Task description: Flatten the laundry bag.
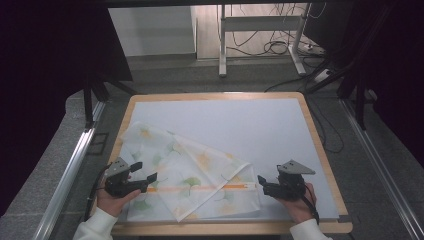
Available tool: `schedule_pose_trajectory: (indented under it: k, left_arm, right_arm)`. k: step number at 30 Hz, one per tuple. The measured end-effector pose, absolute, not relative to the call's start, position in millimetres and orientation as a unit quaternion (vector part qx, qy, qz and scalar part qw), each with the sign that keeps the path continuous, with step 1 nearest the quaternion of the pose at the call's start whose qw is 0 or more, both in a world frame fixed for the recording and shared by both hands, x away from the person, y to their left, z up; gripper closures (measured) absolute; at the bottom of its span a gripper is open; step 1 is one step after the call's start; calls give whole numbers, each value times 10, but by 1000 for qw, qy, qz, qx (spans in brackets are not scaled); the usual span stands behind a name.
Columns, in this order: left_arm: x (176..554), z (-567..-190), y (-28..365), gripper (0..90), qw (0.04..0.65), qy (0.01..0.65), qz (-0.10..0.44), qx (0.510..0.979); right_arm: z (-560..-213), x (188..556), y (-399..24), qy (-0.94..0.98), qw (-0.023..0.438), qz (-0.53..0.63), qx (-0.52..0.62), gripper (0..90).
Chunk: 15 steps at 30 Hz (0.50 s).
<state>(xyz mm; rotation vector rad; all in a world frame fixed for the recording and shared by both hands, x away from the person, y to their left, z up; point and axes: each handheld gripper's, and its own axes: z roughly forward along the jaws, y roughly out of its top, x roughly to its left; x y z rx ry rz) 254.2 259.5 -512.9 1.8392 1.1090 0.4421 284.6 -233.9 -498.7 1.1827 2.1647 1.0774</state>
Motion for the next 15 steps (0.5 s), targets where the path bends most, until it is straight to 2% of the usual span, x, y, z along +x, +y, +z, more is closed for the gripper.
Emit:
schedule_pose_trajectory:
  k: [15]
  left_arm:
    - [2562,-5170,2607,244,448,445,186,753]
  right_arm:
    - [-4963,2800,-2312,789,226,393,414,229]
